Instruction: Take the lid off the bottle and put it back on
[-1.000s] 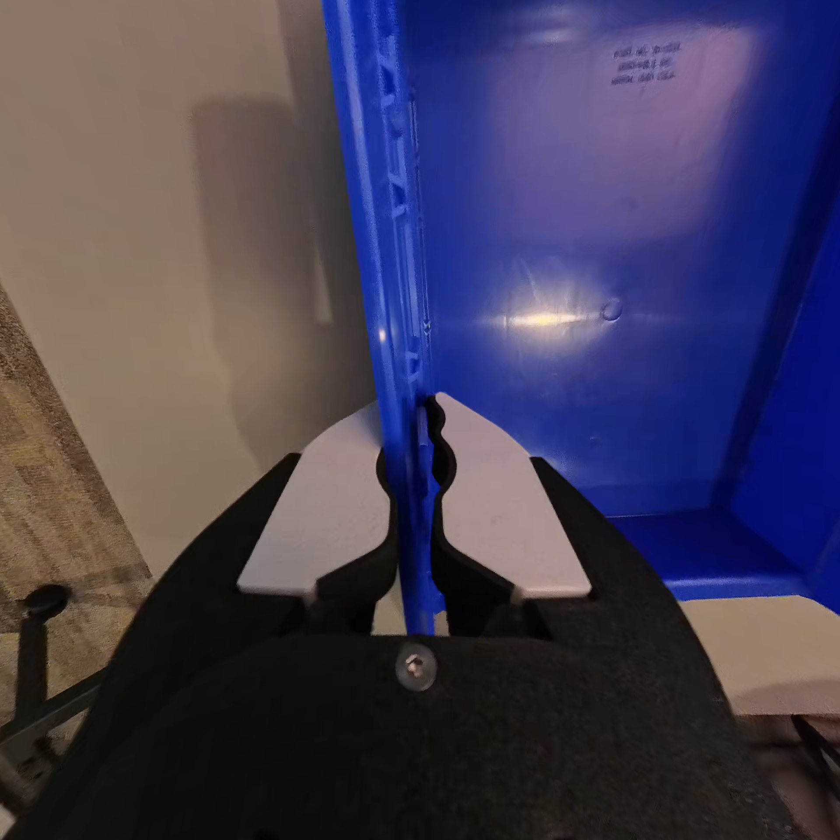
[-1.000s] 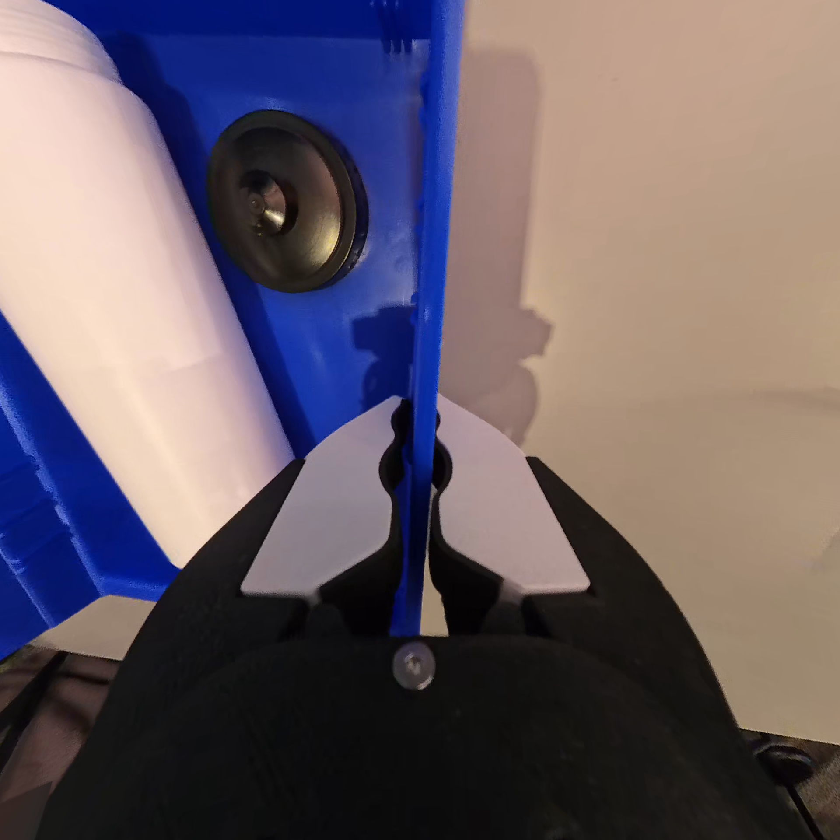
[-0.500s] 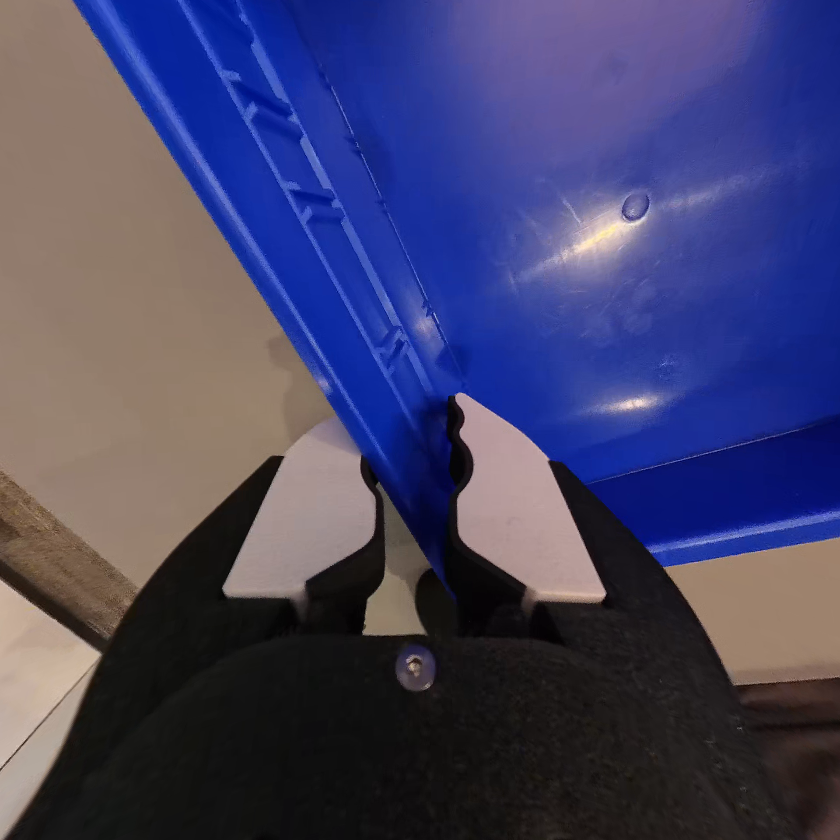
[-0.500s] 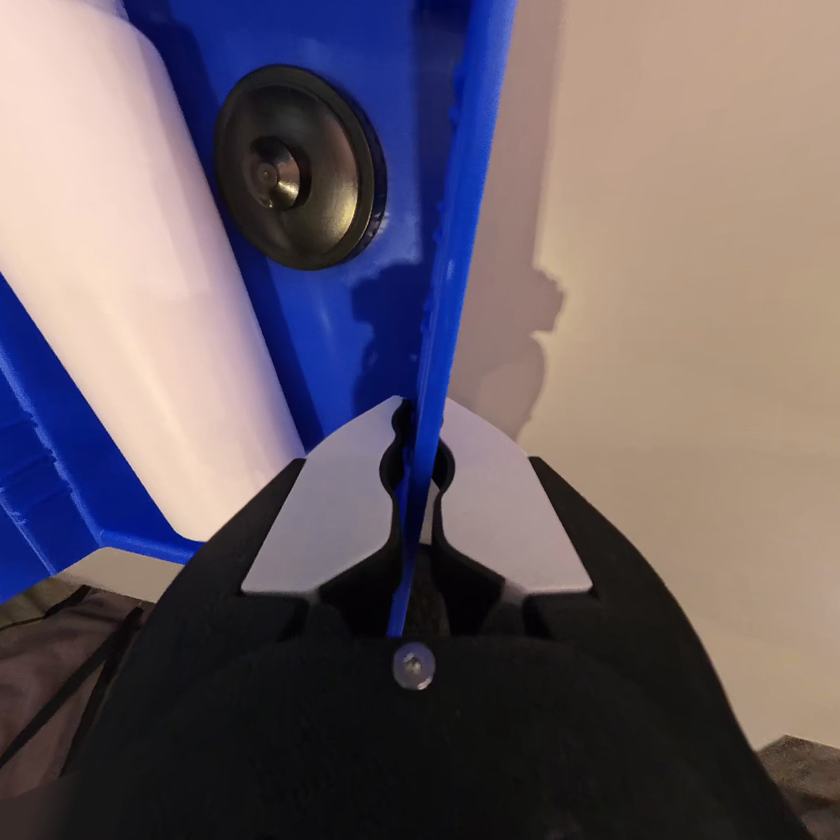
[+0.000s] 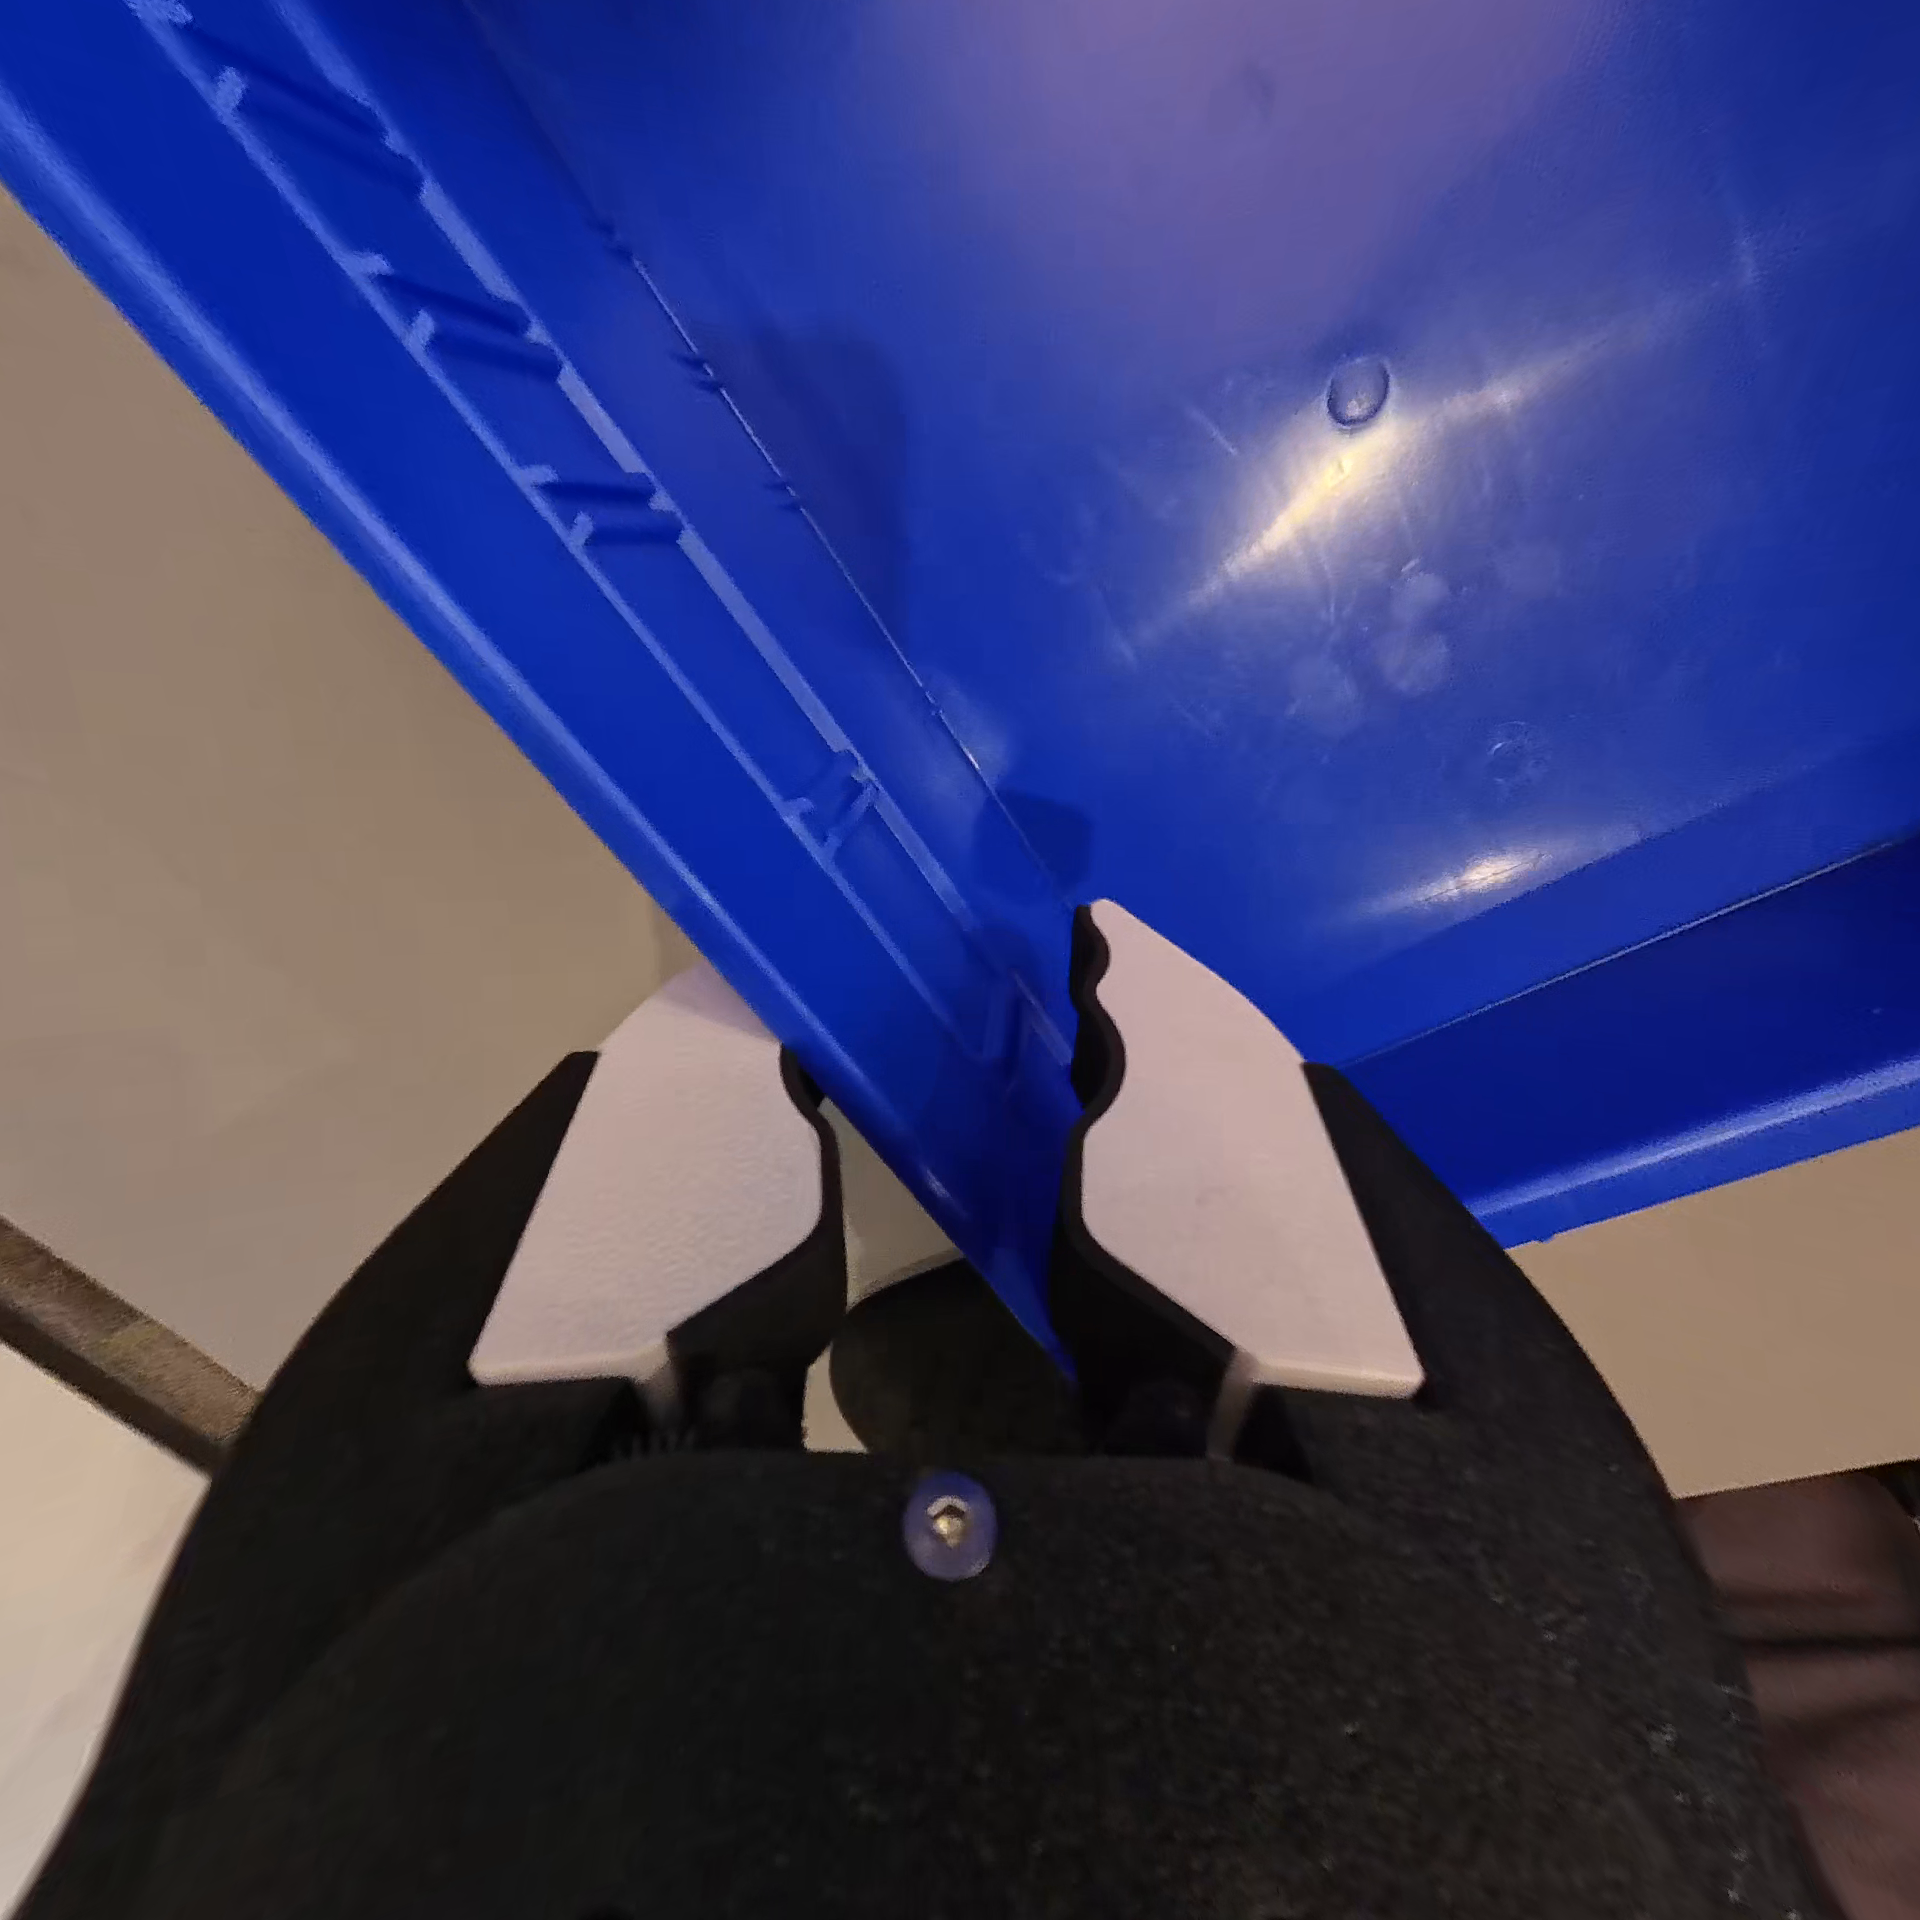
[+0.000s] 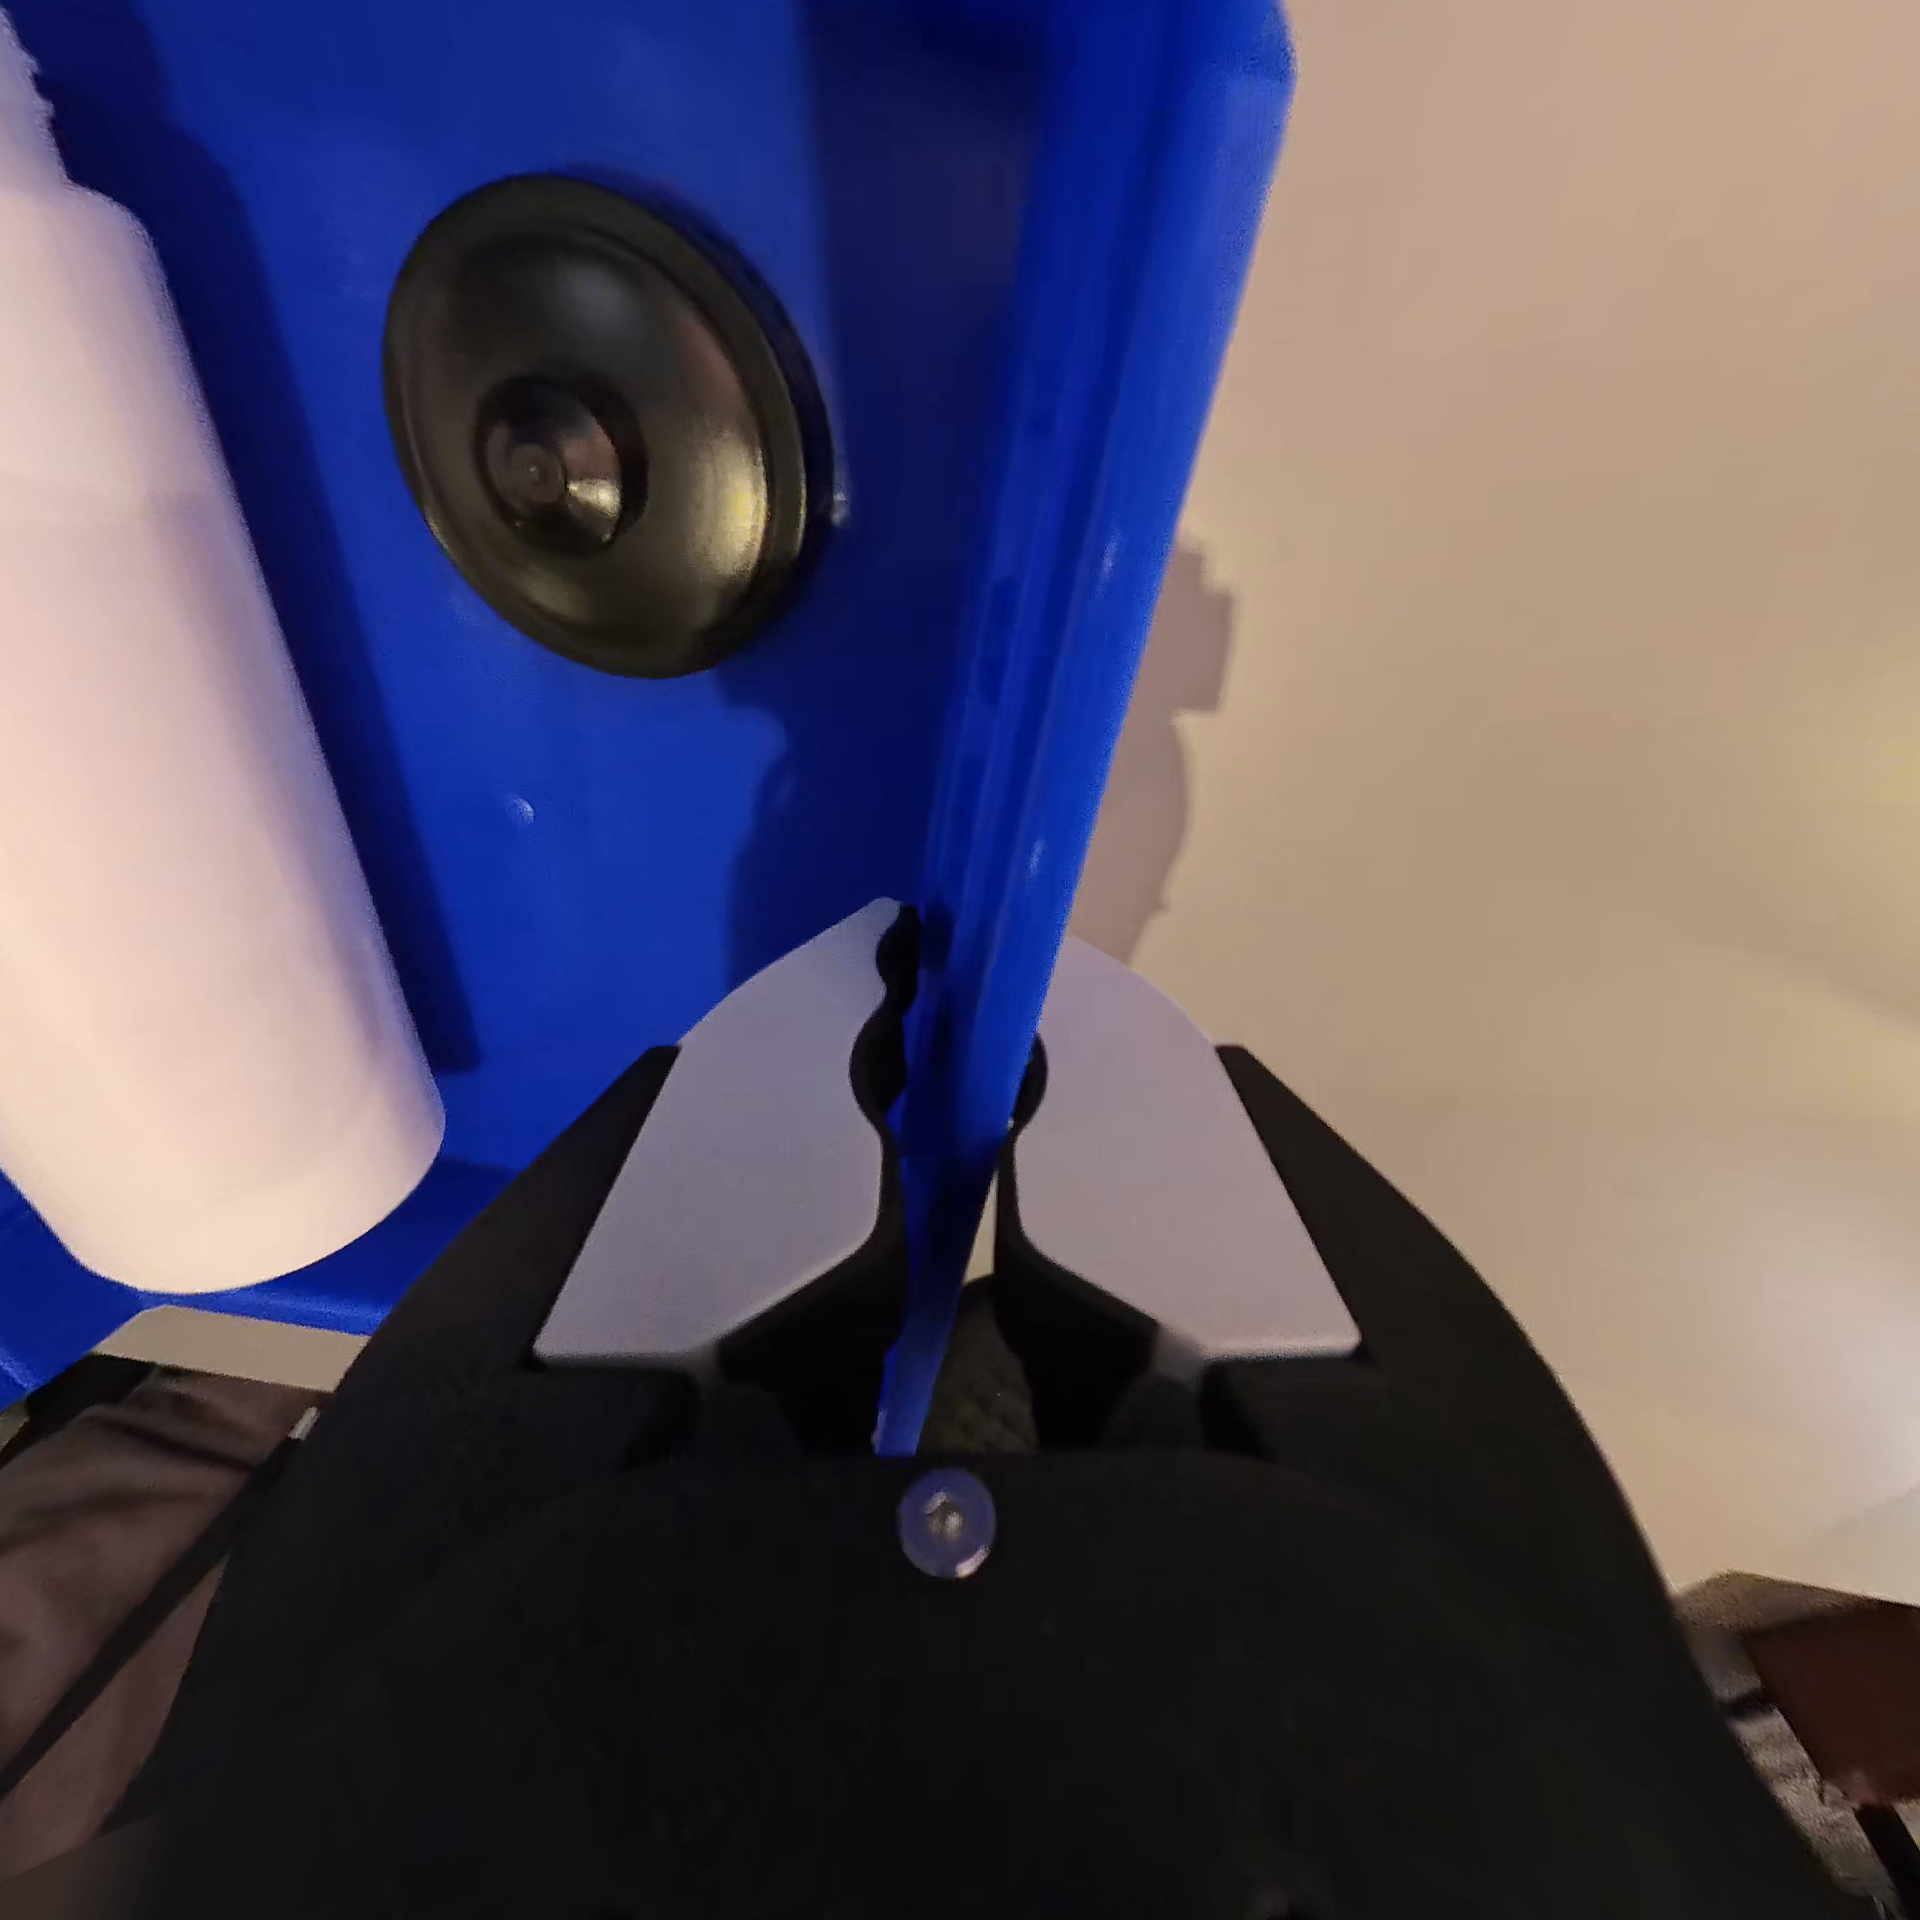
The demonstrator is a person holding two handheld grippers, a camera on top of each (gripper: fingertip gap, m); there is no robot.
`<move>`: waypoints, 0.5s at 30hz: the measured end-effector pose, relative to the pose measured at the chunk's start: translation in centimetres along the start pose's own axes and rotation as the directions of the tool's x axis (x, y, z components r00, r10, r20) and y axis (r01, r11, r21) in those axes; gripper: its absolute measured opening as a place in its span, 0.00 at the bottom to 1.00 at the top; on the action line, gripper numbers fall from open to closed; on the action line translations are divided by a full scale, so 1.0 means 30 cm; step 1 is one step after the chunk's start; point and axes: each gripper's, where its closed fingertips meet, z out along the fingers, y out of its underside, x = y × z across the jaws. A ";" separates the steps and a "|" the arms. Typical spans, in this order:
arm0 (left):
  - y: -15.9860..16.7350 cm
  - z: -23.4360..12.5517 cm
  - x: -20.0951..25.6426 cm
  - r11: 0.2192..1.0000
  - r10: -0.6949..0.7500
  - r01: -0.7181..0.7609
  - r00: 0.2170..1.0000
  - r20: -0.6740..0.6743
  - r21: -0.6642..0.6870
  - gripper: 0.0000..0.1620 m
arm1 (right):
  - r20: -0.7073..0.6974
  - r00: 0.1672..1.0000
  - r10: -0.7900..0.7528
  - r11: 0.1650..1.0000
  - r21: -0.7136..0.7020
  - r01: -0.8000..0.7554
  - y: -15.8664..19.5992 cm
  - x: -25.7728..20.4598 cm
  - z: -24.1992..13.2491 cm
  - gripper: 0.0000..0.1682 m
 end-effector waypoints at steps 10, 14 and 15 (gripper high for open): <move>-0.042 -0.002 0.039 0.996 0.064 -0.061 0.997 -0.037 0.058 0.34 | 0.056 0.993 0.101 0.988 -0.124 -0.093 0.022 0.044 0.052 0.03; -0.054 -0.065 0.045 0.987 0.080 -0.058 0.987 -0.142 0.148 0.36 | 0.071 0.992 0.103 0.985 -0.150 -0.091 0.053 0.082 0.051 0.04; -0.055 -0.101 0.033 0.980 0.087 -0.058 0.985 -0.149 0.191 0.36 | 0.079 0.991 0.106 0.984 -0.153 -0.093 0.063 0.097 0.050 0.04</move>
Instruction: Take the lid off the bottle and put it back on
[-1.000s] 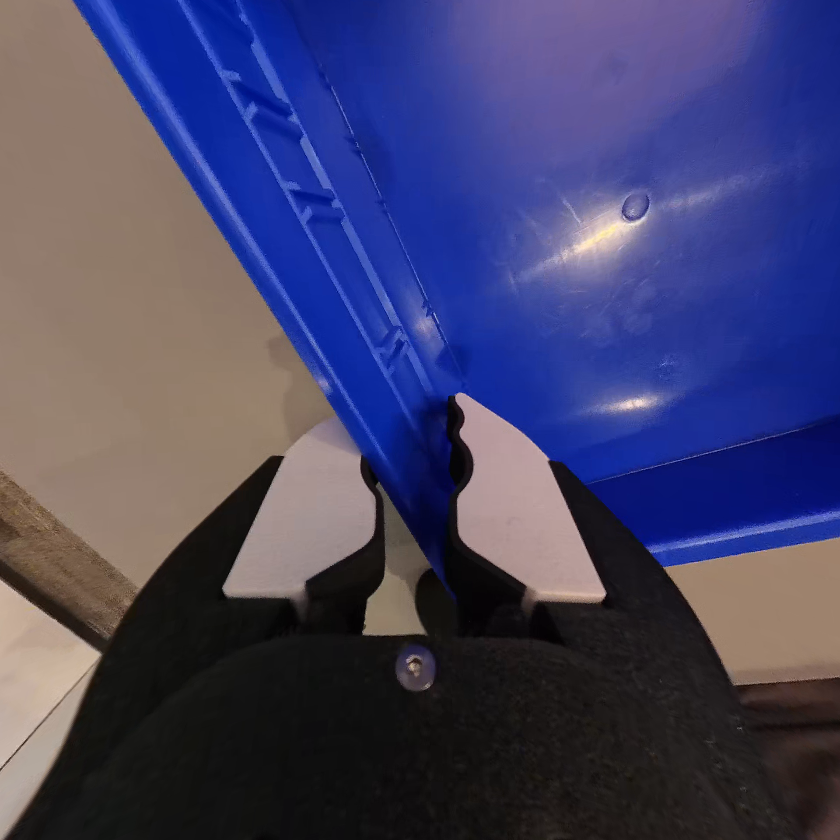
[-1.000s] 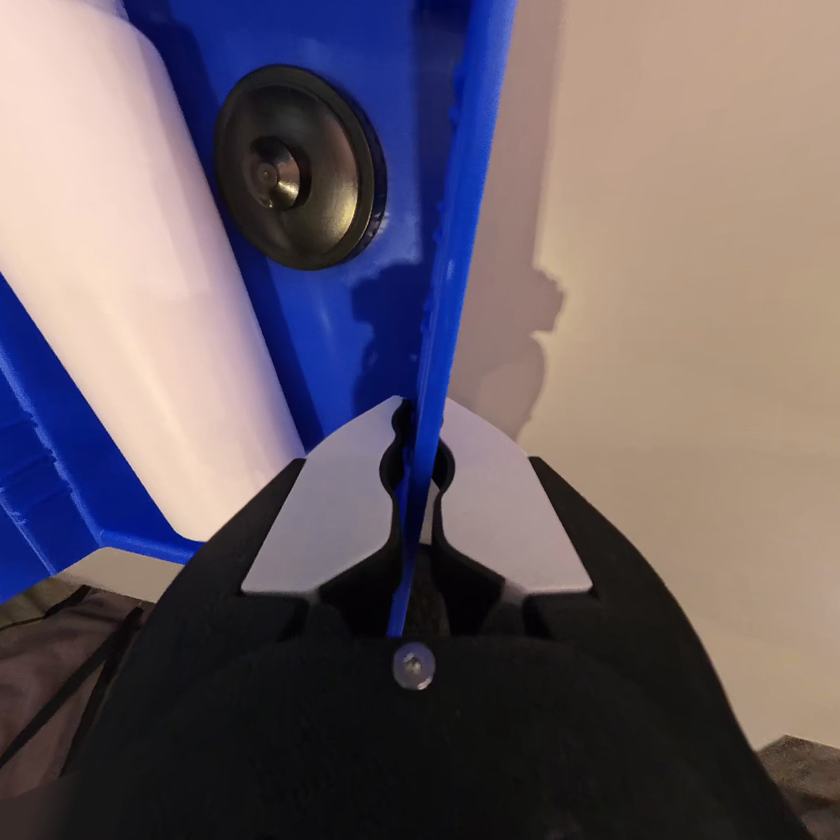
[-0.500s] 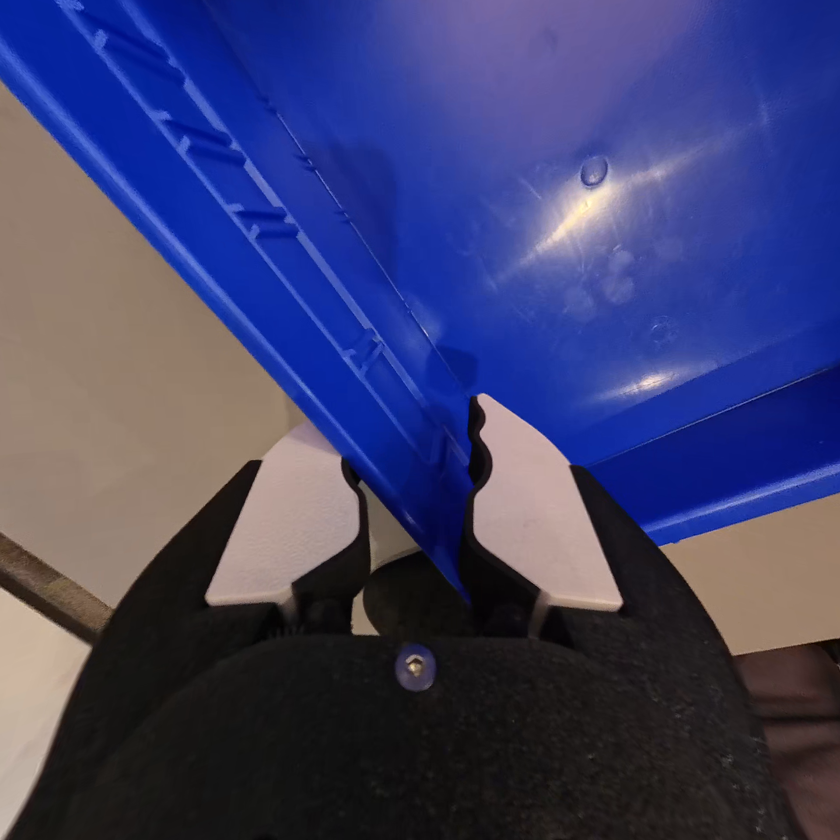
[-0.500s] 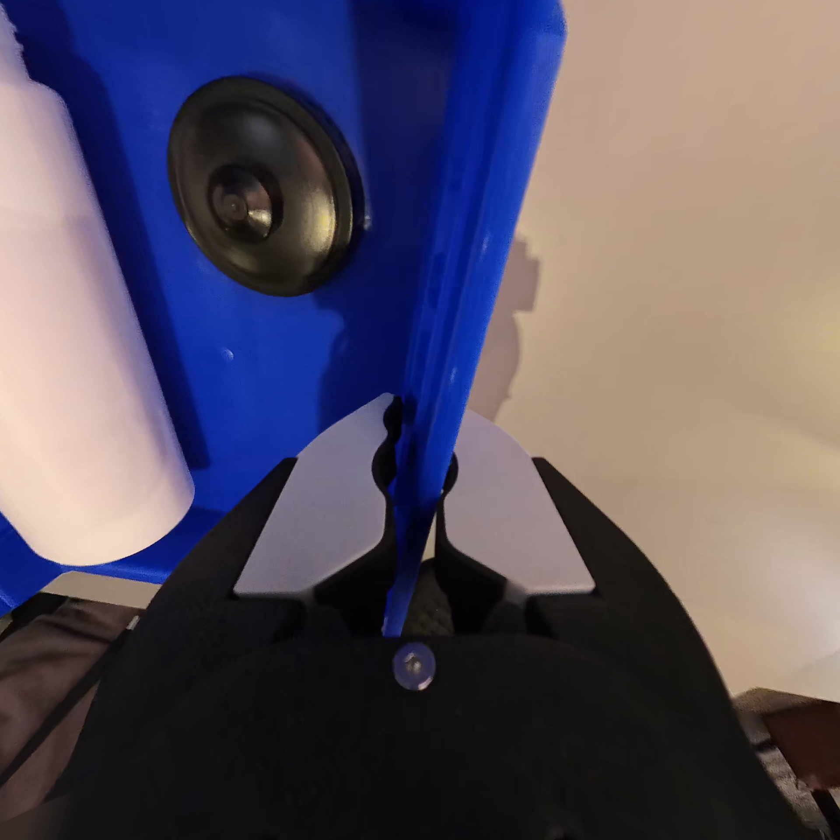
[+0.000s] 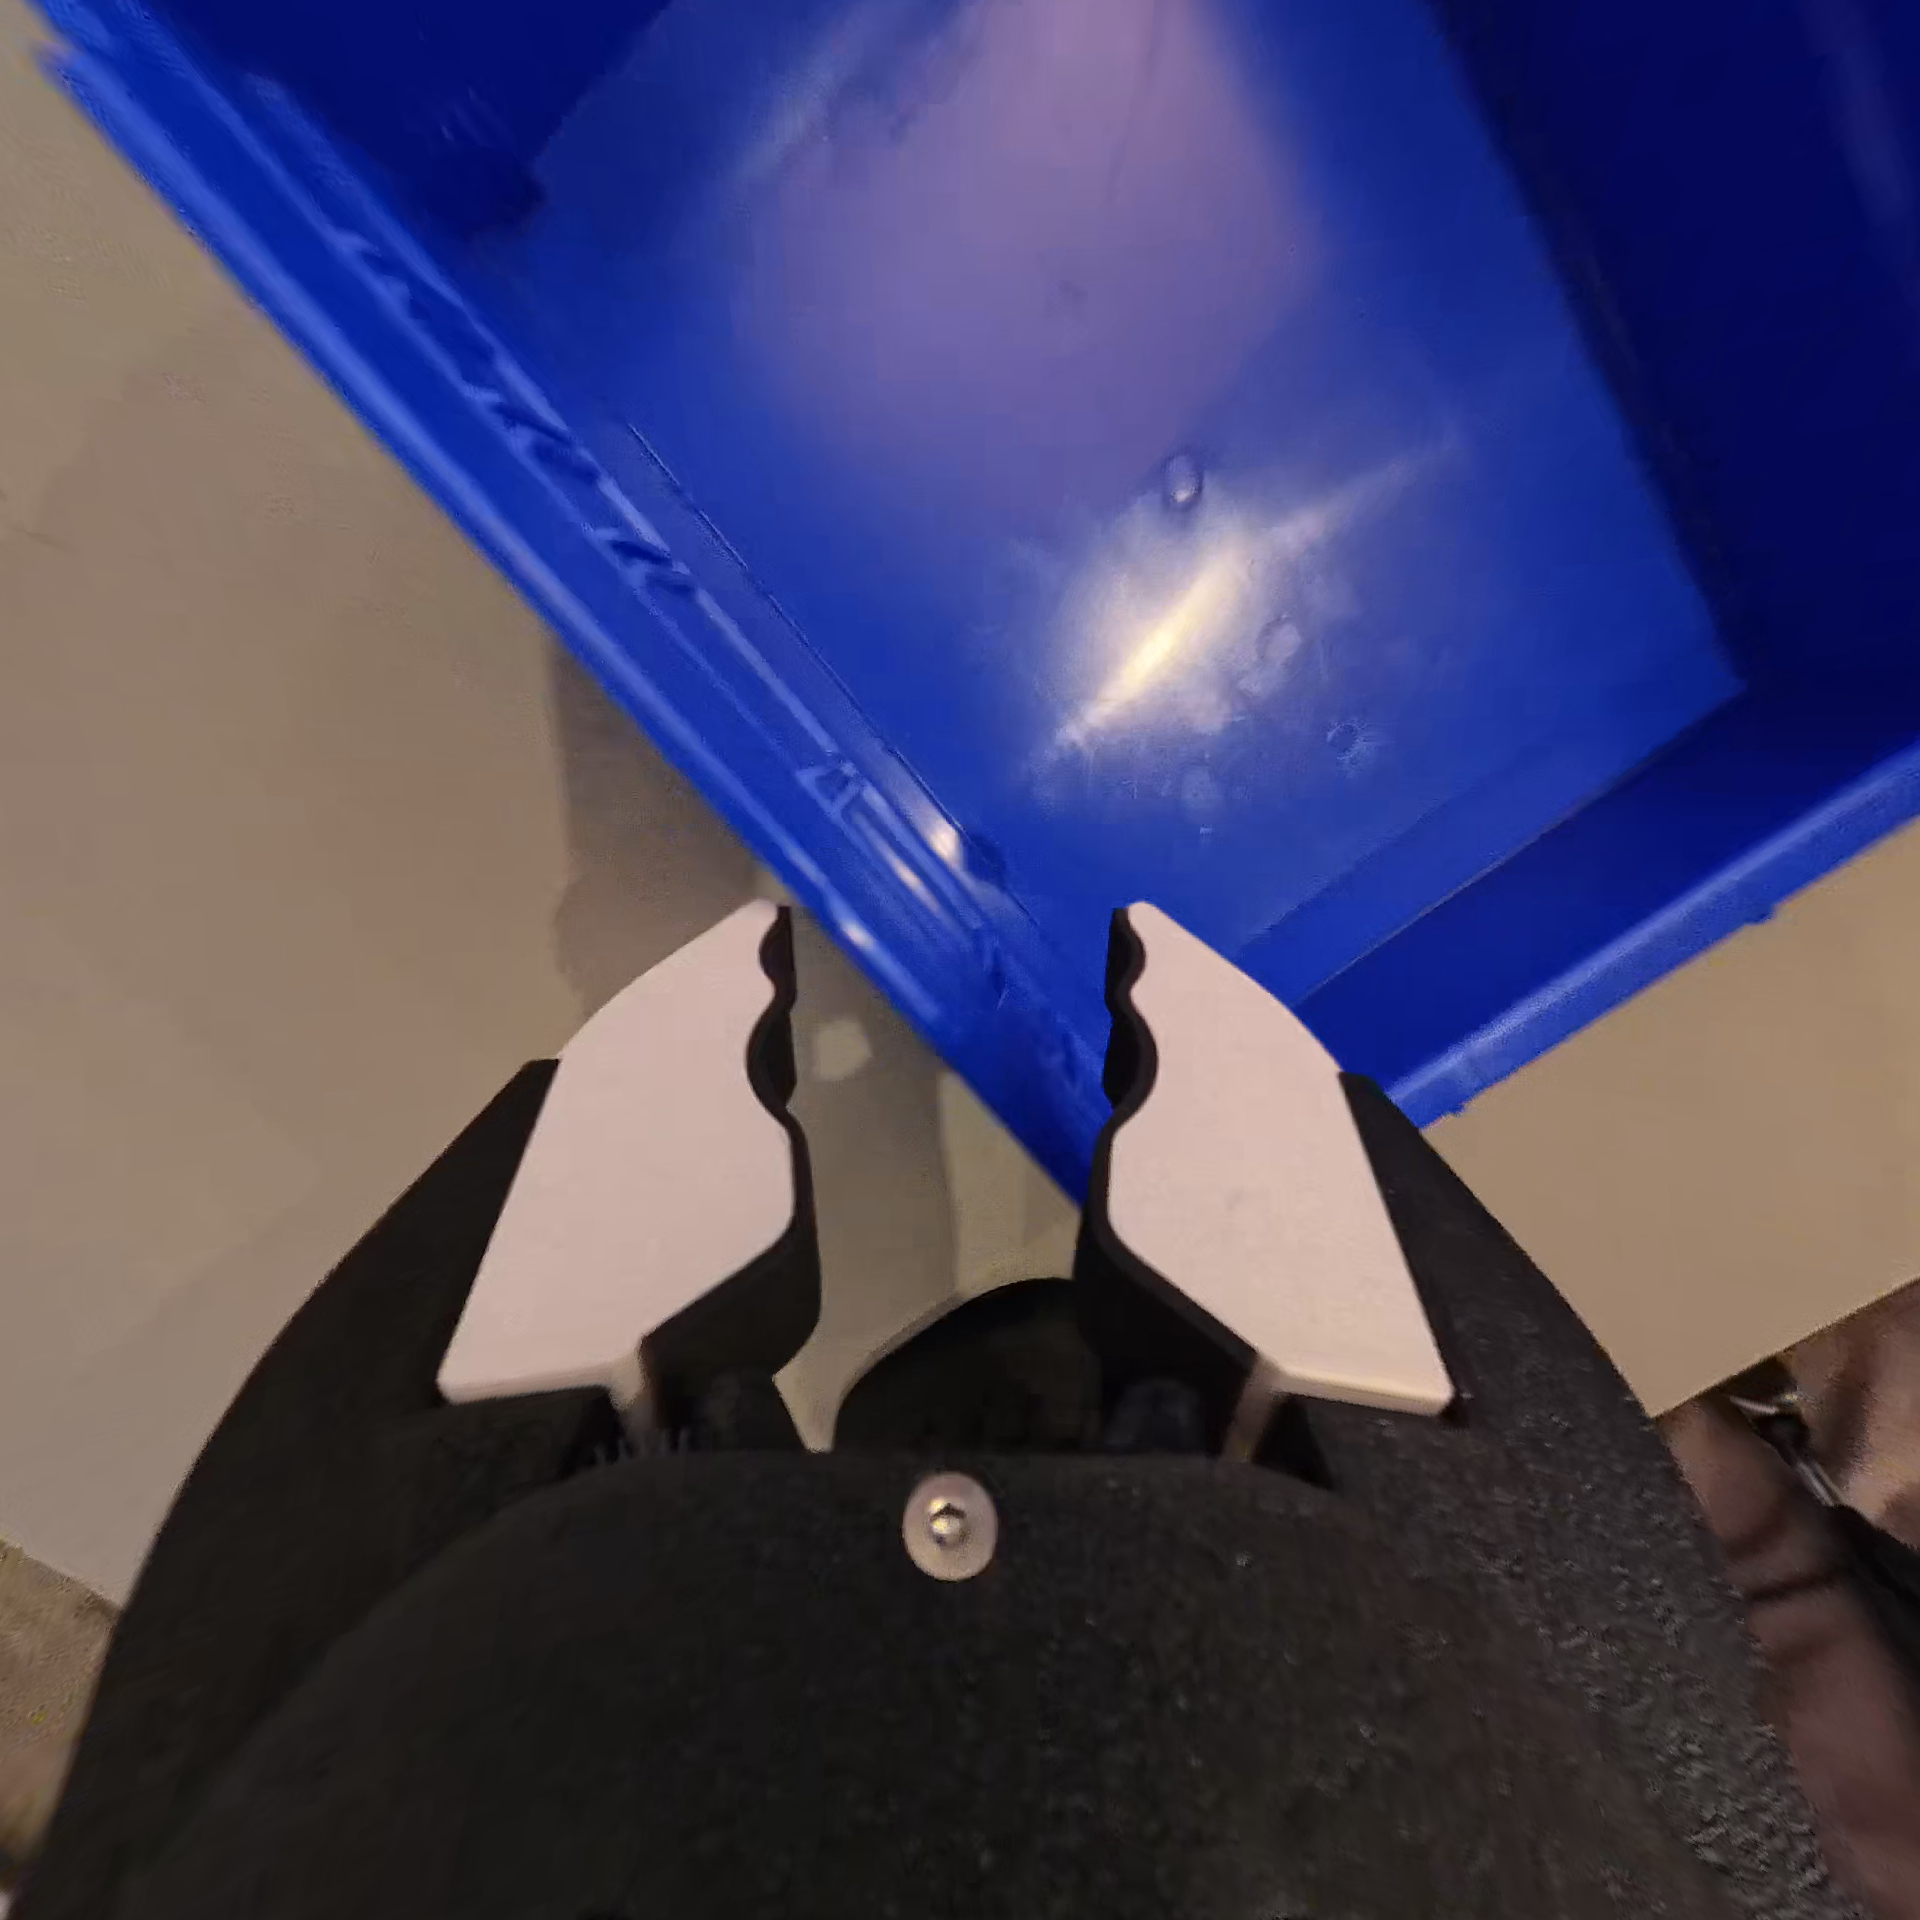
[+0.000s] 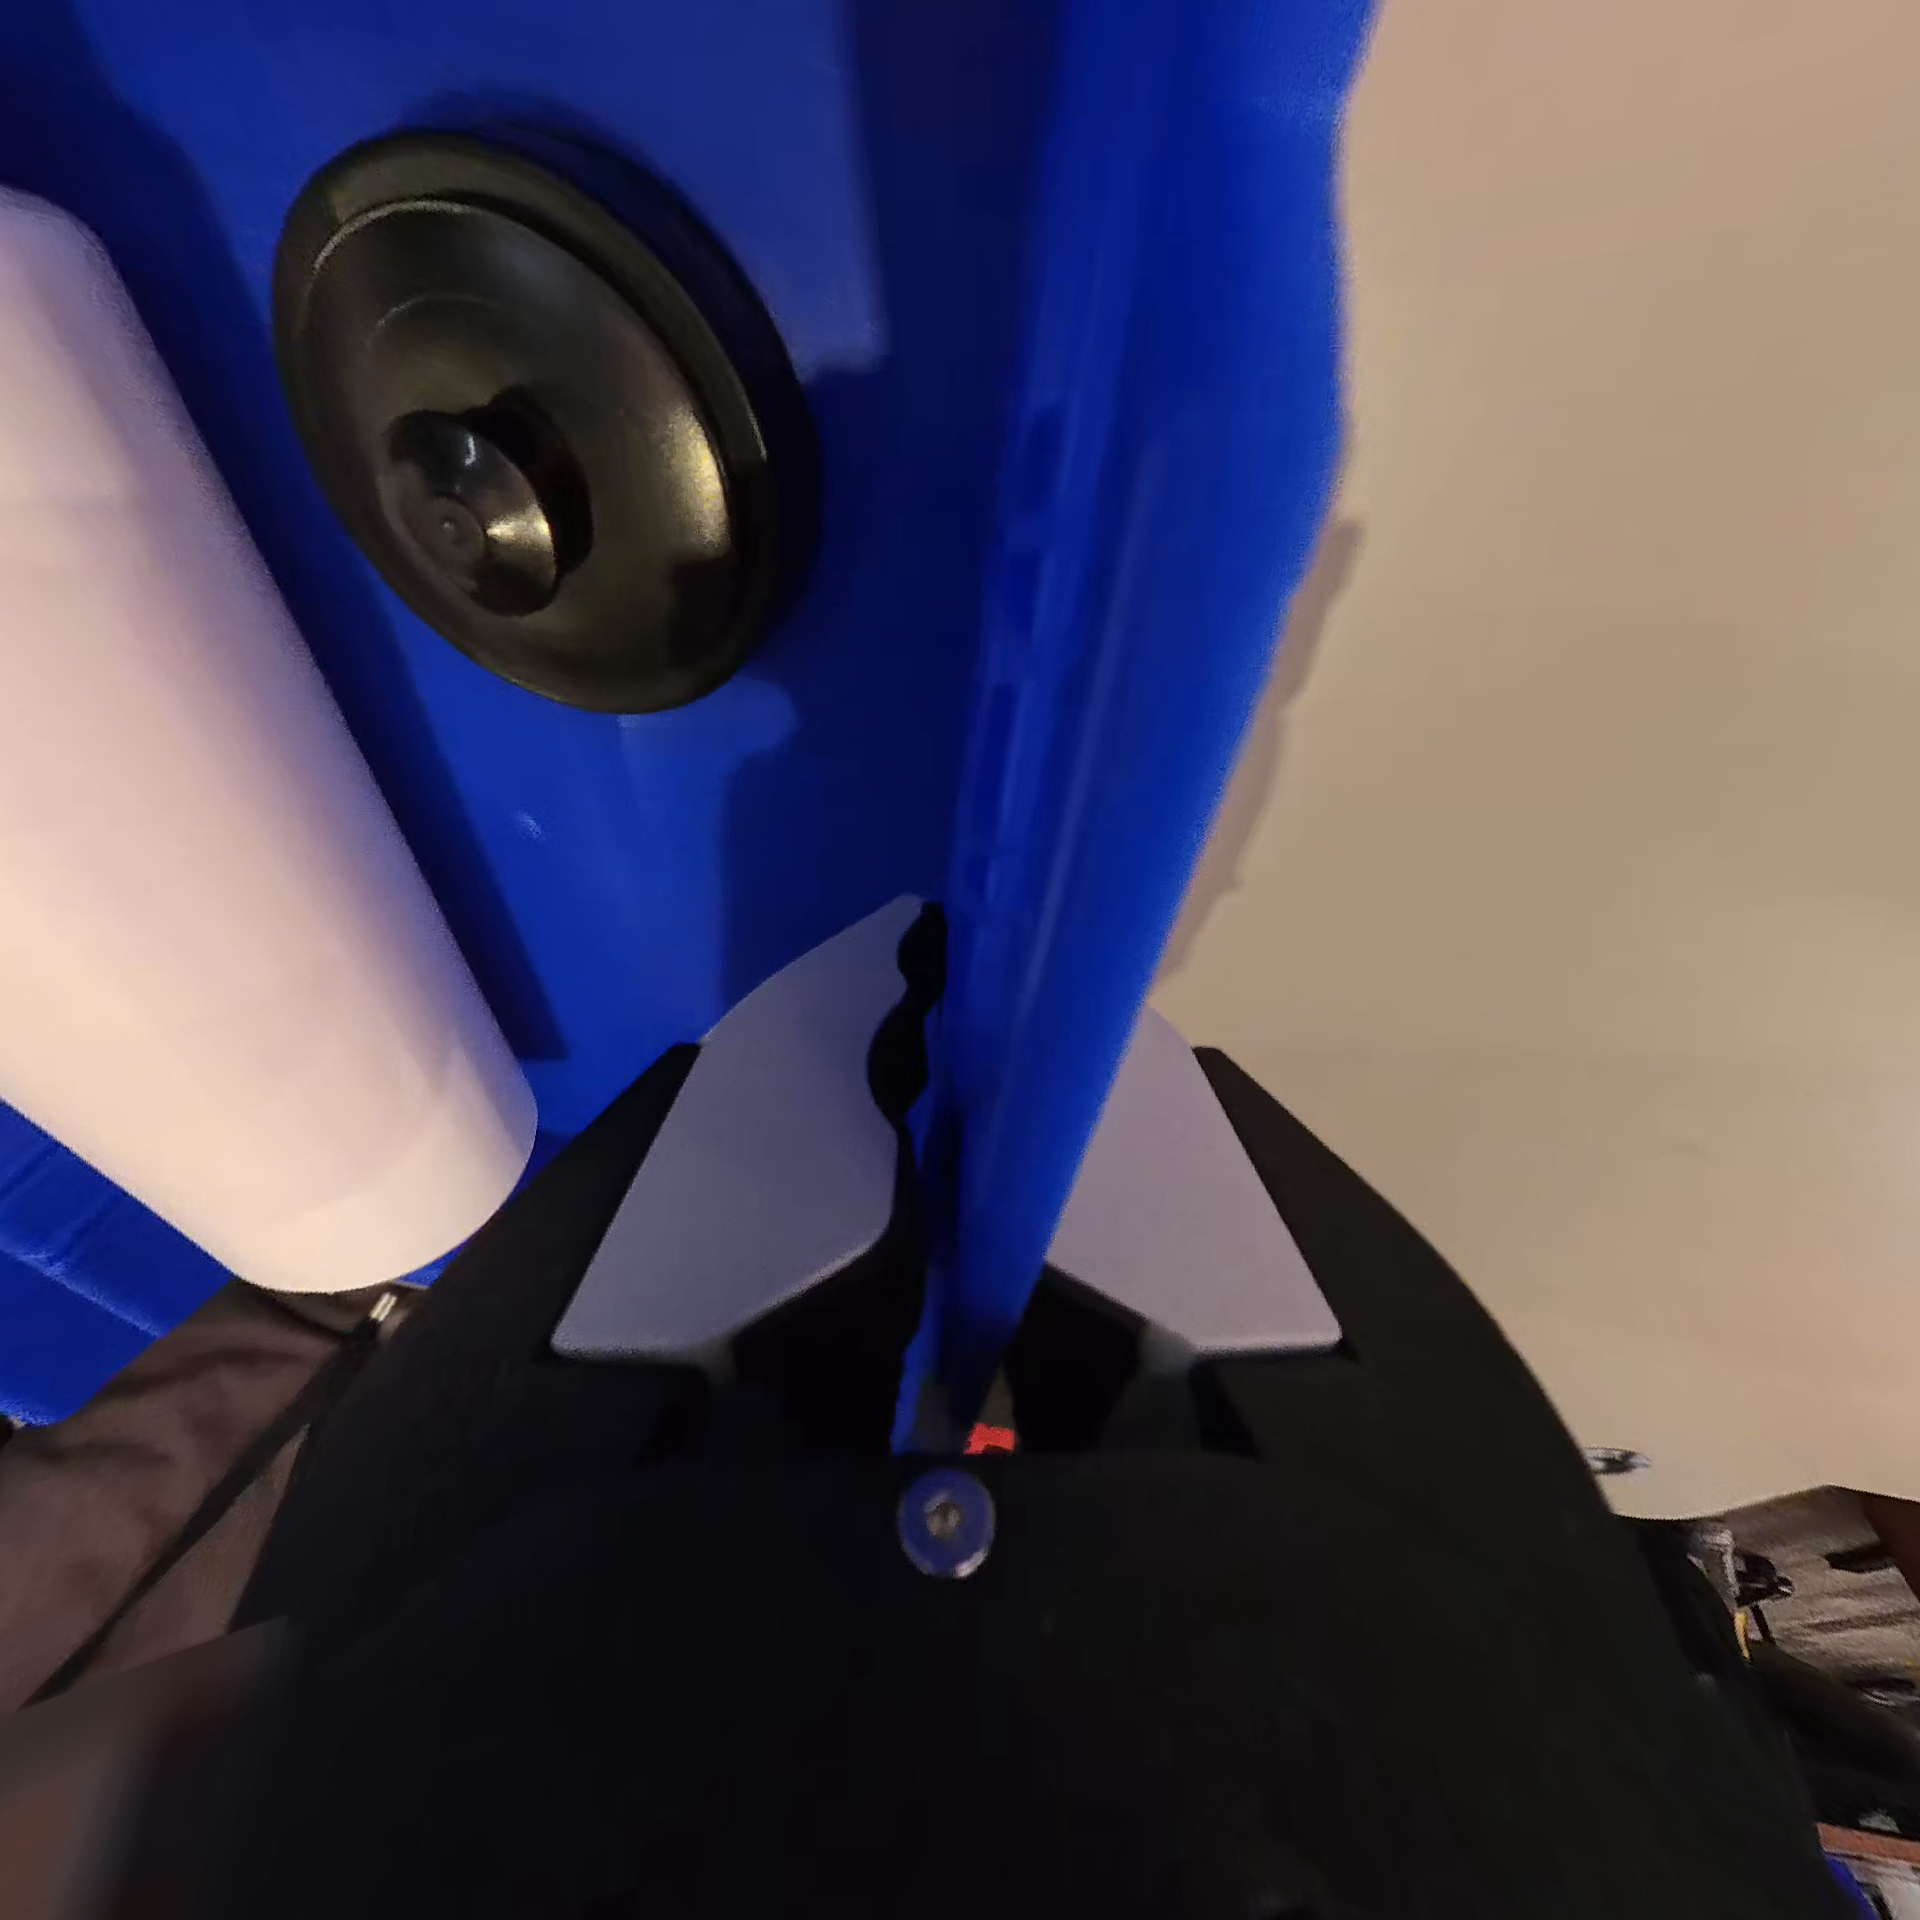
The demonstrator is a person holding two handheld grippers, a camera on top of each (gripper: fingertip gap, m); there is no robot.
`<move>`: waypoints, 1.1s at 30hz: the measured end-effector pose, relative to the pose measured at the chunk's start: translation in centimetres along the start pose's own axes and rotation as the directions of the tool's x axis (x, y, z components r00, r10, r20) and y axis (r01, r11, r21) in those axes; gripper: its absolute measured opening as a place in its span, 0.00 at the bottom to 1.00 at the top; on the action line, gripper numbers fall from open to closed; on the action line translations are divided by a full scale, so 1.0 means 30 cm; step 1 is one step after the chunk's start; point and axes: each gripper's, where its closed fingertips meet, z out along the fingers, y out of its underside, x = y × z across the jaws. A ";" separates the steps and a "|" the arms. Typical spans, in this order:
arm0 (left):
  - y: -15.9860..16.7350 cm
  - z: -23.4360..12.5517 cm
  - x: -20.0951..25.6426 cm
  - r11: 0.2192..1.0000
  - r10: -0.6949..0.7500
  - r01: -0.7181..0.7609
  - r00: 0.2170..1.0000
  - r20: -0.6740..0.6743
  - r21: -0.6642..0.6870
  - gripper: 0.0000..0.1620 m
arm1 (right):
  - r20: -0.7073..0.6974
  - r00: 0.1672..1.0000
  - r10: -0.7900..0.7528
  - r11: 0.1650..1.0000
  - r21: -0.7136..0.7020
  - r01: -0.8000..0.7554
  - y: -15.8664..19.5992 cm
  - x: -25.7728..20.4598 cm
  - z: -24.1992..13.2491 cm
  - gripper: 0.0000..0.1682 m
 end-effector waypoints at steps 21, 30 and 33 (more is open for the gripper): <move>0.128 -0.458 -0.298 0.859 -0.245 0.213 0.969 0.009 0.466 0.35 | -0.092 0.995 0.033 0.990 0.140 -0.020 0.031 -0.096 -0.485 0.05; 0.169 -0.744 -0.488 0.527 -0.530 0.242 0.843 0.092 0.815 0.39 | -0.016 0.967 -0.254 0.959 0.122 0.254 -0.170 -0.808 -0.534 0.04; 0.210 -0.874 -0.481 0.360 -0.562 0.199 0.826 0.042 0.911 0.40 | 0.017 0.933 -0.358 0.929 0.102 0.355 -0.229 -1.057 -0.474 0.04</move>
